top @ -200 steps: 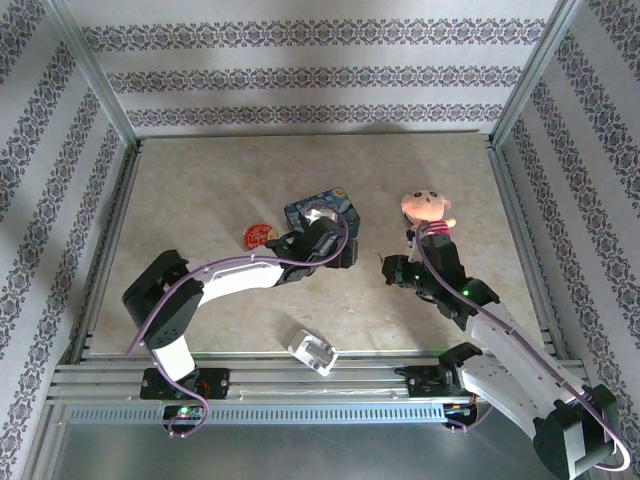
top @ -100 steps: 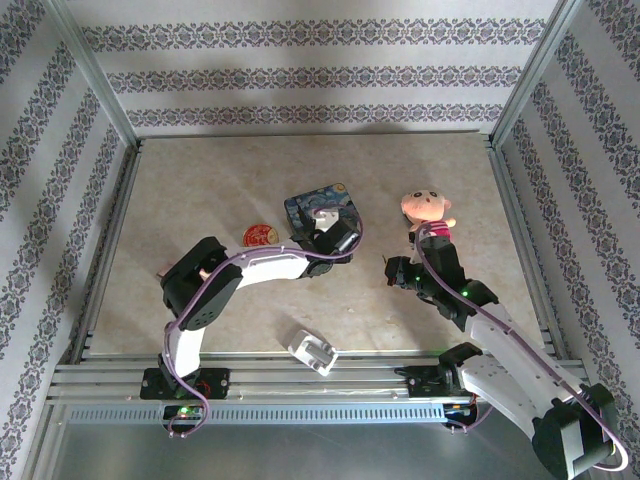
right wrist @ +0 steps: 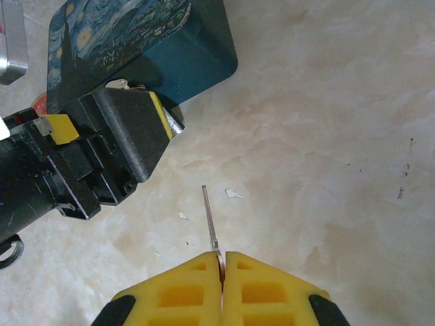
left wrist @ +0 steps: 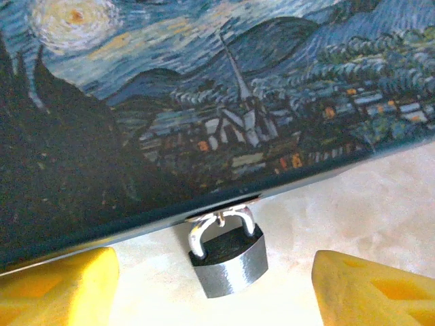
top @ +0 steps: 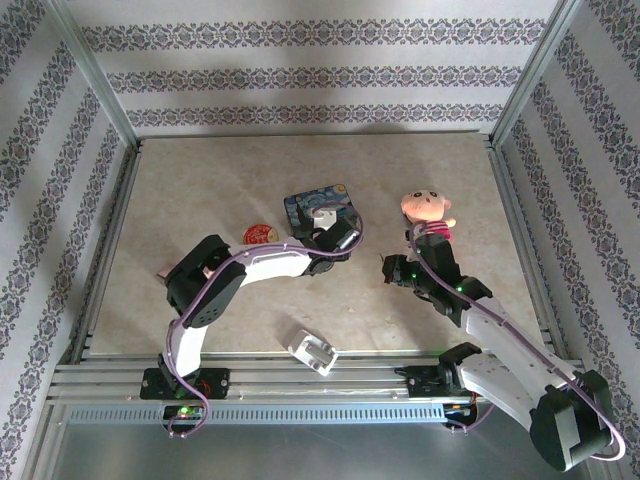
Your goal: Unlock the padlock with the key
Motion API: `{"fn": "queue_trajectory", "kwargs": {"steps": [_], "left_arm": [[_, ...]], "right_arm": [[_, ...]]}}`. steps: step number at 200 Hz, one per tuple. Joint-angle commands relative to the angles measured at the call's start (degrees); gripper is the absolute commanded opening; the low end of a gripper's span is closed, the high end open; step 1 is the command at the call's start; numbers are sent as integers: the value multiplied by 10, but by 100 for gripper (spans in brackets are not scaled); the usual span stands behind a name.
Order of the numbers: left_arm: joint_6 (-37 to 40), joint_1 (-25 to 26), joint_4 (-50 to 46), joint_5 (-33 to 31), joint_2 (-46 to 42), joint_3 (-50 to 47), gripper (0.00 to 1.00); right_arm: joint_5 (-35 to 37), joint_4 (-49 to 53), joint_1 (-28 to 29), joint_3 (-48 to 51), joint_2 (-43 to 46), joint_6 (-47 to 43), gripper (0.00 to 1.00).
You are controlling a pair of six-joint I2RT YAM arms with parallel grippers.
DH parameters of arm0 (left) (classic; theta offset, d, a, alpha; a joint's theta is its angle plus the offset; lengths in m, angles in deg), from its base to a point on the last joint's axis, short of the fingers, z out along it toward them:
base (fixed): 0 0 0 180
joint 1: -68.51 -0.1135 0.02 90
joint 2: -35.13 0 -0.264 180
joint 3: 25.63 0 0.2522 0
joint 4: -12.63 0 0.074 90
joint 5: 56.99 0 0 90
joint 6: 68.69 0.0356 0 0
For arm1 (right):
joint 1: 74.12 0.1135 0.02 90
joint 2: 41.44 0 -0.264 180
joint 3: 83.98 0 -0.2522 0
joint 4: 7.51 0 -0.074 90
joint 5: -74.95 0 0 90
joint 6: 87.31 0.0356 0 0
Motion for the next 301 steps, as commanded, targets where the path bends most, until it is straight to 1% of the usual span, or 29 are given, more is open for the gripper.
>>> {"fn": "queue_trajectory", "kwargs": {"steps": [1,9,20,64,135,148,169,183,238,249,262,276,301], "left_arm": [[-71,10,-69,-28,25,36,73],[-93,13,-96,-44,33,52,72],[-96,15,-106,-50,43,63,71],[-99,10,-86,-55,67,75,66],[-95,-5,-74,-44,100,105,64],[-97,-8,-69,-38,103,104,60],[-95,-12,-56,-25,106,100,50],[-90,-13,-45,-21,106,96,45],[-80,-17,-33,-16,120,101,44],[-76,-17,-32,-17,123,103,39],[-74,-18,-32,-18,122,103,29],[-73,-18,-31,-14,119,103,21],[-69,-18,-27,7,107,99,10]], "right_arm": [[-2,-21,-8,4,-9,-10,0],[-4,-21,-7,2,-12,-12,0],[-6,-21,-8,0,-16,-16,0],[-12,-24,-9,-8,-30,-26,0],[-20,-42,-10,-3,-44,-22,0],[-20,-43,-10,-4,-47,-22,0],[-20,-48,-10,-2,-52,-22,0],[-22,-57,-10,2,-58,-20,0],[-43,-120,-11,34,-89,-17,0],[-45,-129,-11,38,-93,-15,0],[-49,-140,-11,43,-97,-13,0],[-53,-150,-10,50,-100,-10,0],[-59,-178,-10,68,-101,0,0]]}}
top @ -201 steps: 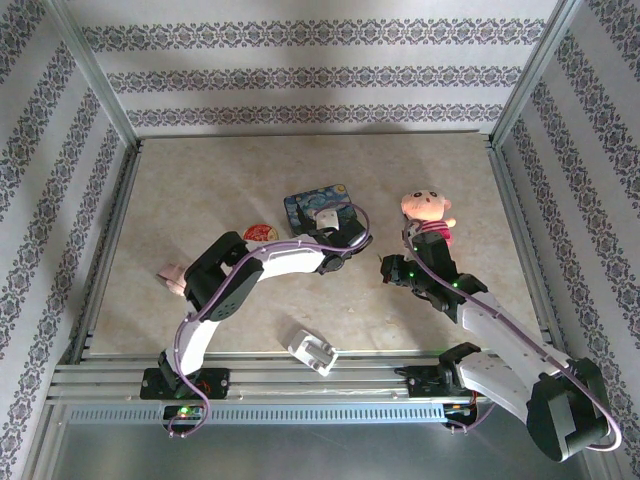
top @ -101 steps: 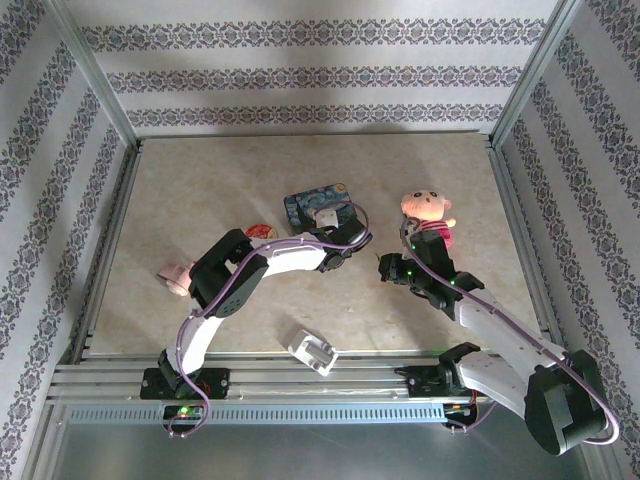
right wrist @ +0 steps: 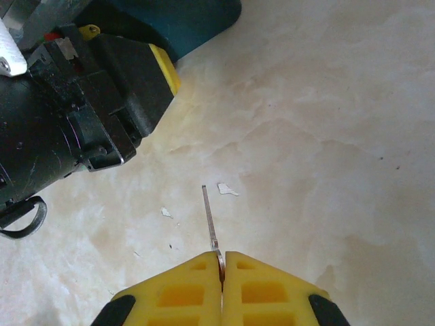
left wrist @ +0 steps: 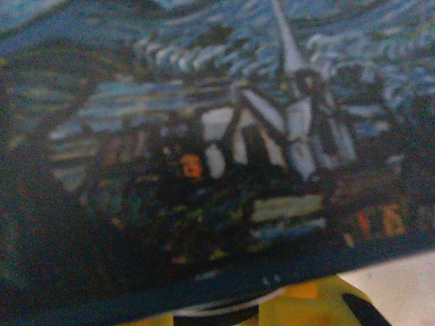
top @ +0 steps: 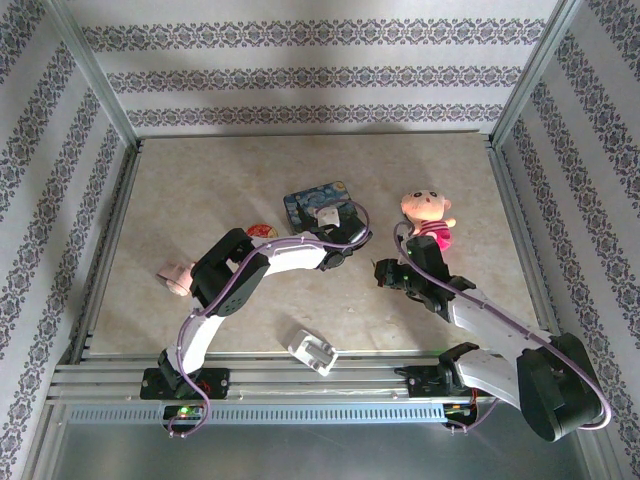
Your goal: Unlock the padlock with the key
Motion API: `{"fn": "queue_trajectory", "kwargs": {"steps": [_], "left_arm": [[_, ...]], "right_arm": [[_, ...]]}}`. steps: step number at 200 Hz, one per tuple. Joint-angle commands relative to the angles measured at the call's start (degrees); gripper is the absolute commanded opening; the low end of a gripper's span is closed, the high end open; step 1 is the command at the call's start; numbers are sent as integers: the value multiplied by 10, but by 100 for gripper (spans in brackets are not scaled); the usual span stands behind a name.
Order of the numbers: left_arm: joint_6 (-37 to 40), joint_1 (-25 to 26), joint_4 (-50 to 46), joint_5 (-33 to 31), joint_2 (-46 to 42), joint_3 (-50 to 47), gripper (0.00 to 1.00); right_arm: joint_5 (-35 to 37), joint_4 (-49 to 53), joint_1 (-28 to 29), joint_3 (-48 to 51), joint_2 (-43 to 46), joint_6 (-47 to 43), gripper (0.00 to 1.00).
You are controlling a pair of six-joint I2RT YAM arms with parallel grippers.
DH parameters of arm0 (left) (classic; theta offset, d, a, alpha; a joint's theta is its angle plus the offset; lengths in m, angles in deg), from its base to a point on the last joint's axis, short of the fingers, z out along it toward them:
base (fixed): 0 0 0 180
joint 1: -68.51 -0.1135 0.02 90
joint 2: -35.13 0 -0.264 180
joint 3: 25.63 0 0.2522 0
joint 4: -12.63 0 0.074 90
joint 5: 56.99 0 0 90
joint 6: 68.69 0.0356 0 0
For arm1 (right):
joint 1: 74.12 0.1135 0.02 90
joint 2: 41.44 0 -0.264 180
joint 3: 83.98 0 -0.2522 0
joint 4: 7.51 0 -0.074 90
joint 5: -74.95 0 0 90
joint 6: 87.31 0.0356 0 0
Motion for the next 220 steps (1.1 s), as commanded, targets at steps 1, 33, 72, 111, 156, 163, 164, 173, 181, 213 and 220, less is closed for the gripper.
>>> {"fn": "queue_trajectory", "kwargs": {"steps": [1,33,72,111,156,163,164,173,181,213,220], "left_arm": [[6,-9,13,25,7,6,10],[-25,-9,10,51,-20,-9,2],[-88,-10,7,97,-63,-37,2],[-134,-25,18,149,-98,-67,3],[-159,-34,47,189,-109,-92,3],[-163,-35,53,194,-108,-96,3],[-163,-36,54,195,-108,-96,3],[-169,-37,61,203,-107,-100,3],[-173,-39,67,211,-106,-103,3],[-181,-45,68,225,-104,-104,2],[-181,-46,67,226,-105,-105,3]], "right_arm": [[-15,-49,-6,19,-3,13,0],[-24,-94,-6,54,-3,24,0],[-38,-154,-6,84,-10,21,0],[-61,-198,-3,89,-48,11,0],[-56,-270,20,75,-118,10,0],[-50,-281,27,70,-132,9,0],[-50,-281,28,70,-134,9,0],[-42,-295,39,63,-152,7,0],[-36,-307,48,57,-167,6,0],[-8,-360,80,40,-228,4,0],[-5,-368,83,22,-240,5,0]]}}
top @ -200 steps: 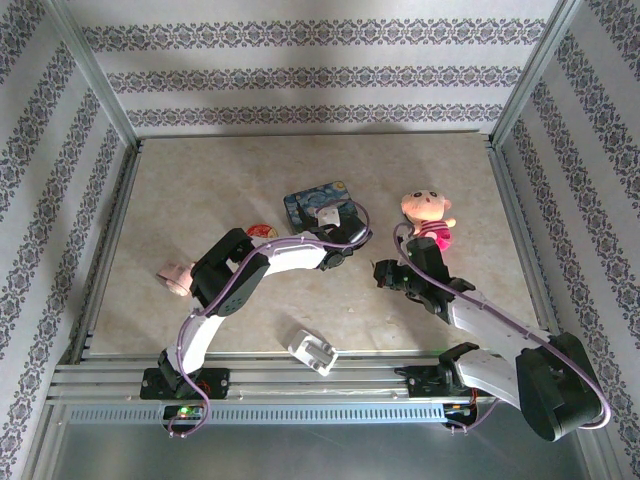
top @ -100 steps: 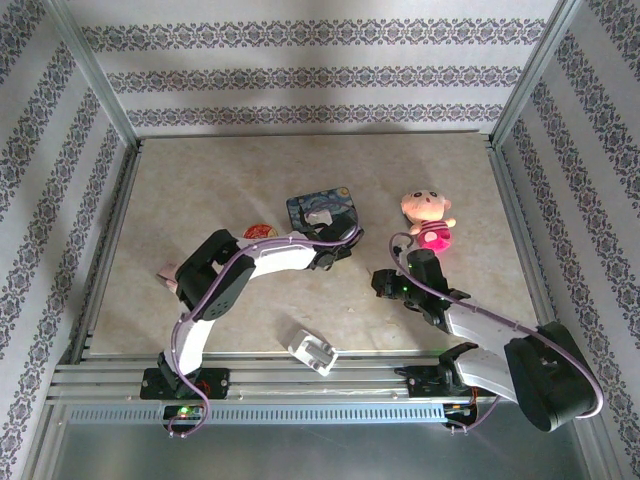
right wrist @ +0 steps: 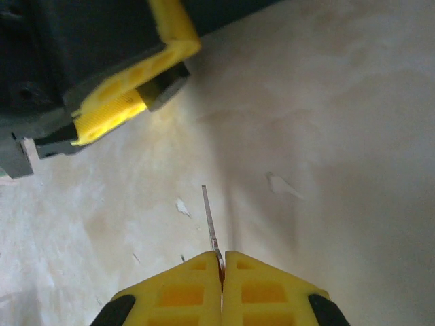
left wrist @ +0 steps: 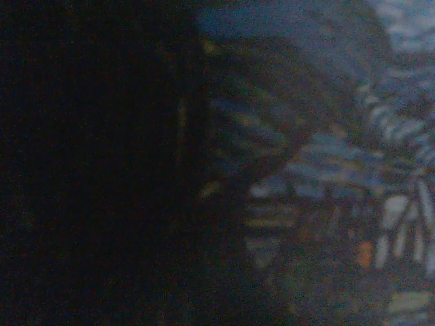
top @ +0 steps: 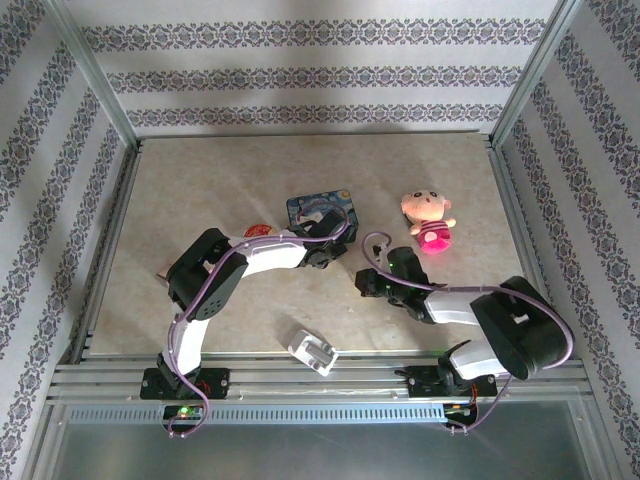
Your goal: Unlock the padlock with the key
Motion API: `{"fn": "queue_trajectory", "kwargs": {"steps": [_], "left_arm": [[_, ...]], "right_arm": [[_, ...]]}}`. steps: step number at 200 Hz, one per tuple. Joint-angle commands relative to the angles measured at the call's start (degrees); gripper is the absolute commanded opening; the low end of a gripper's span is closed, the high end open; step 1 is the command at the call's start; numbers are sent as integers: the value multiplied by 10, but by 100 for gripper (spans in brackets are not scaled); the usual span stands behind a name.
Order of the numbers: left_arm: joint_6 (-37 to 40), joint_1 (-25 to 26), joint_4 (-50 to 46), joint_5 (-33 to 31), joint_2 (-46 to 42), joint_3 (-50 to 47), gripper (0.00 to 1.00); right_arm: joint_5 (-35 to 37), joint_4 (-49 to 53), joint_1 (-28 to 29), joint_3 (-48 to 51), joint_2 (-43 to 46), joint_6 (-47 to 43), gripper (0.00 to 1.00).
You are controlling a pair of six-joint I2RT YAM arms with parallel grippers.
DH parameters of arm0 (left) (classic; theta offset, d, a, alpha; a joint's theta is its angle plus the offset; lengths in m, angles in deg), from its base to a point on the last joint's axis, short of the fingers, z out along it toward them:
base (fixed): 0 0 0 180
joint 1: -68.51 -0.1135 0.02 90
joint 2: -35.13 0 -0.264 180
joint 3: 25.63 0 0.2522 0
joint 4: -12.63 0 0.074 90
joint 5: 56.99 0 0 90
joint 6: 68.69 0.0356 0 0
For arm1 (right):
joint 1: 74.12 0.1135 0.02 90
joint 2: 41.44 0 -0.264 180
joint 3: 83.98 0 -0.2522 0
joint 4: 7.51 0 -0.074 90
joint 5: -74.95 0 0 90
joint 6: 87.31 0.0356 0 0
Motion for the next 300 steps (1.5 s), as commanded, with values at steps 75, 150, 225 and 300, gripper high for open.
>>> {"fn": "queue_trajectory", "kwargs": {"steps": [75,150,225,300], "left_arm": [[-33,-18,24,30,-28,-26,3],[-39,-20,34,46,-25,-28,2],[-44,-20,42,75,-22,-29,3],[-74,-26,11,176,-48,-30,2]], "right_arm": [[27,-137,17,-62,-119,5,0],[30,-182,12,-61,-146,19,0],[32,-240,9,-53,-165,27,0],[11,-295,2,-6,-140,28,0]]}}
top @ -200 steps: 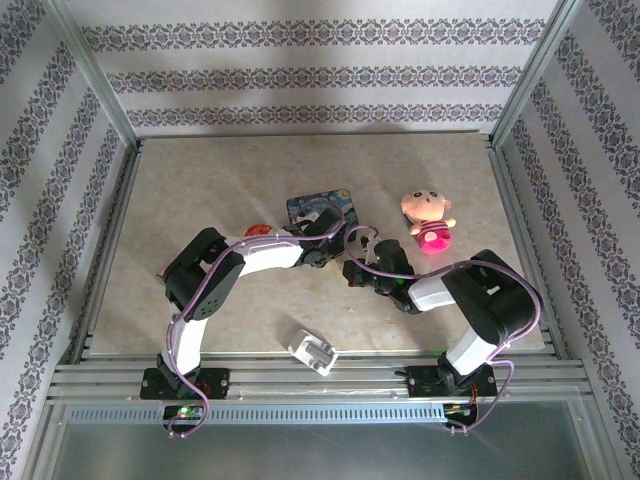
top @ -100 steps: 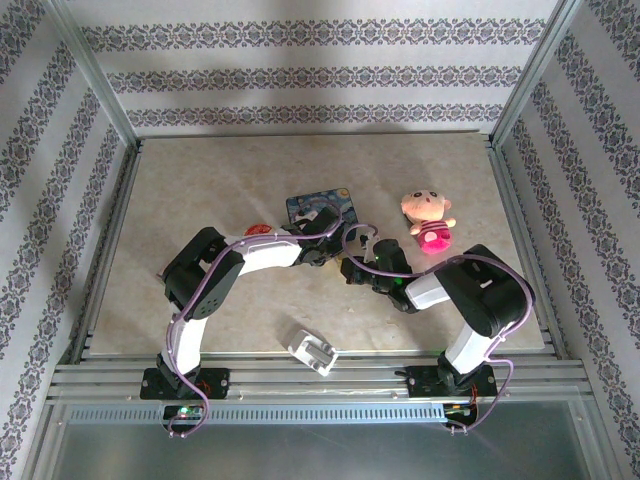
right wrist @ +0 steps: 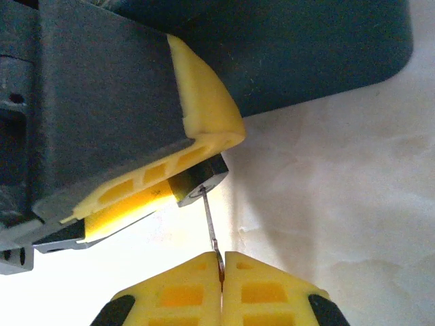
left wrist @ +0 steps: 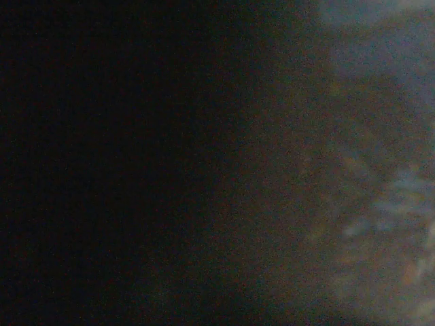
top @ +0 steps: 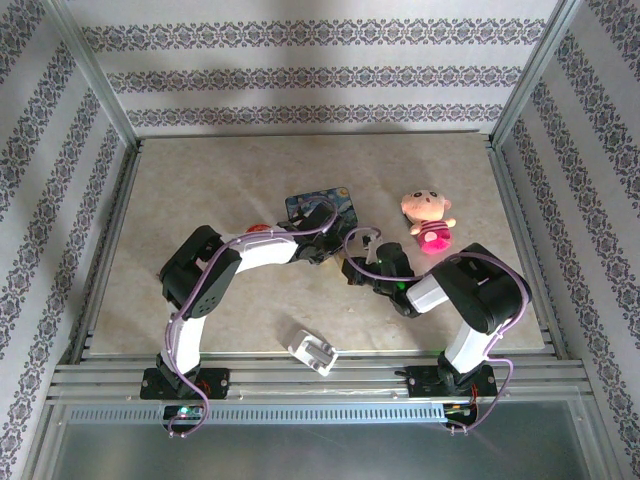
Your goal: Unlock the padlock with the key
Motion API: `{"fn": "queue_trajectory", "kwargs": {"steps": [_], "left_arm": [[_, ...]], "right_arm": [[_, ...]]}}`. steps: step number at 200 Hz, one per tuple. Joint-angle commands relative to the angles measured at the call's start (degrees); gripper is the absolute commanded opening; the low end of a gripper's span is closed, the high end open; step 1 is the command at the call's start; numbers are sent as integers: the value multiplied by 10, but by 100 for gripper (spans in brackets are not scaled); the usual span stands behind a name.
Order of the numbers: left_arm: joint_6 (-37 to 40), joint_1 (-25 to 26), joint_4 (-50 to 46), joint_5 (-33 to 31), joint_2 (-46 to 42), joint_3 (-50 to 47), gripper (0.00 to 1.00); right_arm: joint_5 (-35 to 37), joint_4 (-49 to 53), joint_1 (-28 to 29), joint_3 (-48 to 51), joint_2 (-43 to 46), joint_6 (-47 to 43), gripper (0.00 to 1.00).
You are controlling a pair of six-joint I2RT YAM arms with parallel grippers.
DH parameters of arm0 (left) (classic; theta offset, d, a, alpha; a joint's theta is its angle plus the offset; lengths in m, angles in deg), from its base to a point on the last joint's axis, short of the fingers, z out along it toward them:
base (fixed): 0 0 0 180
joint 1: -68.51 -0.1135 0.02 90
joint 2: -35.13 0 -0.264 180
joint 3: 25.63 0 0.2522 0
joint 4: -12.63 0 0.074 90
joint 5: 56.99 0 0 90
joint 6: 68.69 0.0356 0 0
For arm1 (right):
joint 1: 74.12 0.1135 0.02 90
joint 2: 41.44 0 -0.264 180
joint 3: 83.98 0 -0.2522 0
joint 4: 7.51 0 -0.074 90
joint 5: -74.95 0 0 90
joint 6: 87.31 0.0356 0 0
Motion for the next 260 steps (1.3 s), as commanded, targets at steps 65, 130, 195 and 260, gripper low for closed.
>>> {"fn": "queue_trajectory", "kwargs": {"steps": [65,130,195,260], "left_arm": [[-89,6,-36,114,-43,-25,2],[-104,9,-29,115,-54,-32,2],[-119,10,-16,120,-54,-37,2],[-119,11,-12,123,-54,-43,2]], "right_arm": [[-147,-78,-49,54,50,26,0],[-193,-46,-70,54,85,40,0],[-184,-29,-69,42,67,79,0],[-149,-24,-64,34,71,148,0]]}}
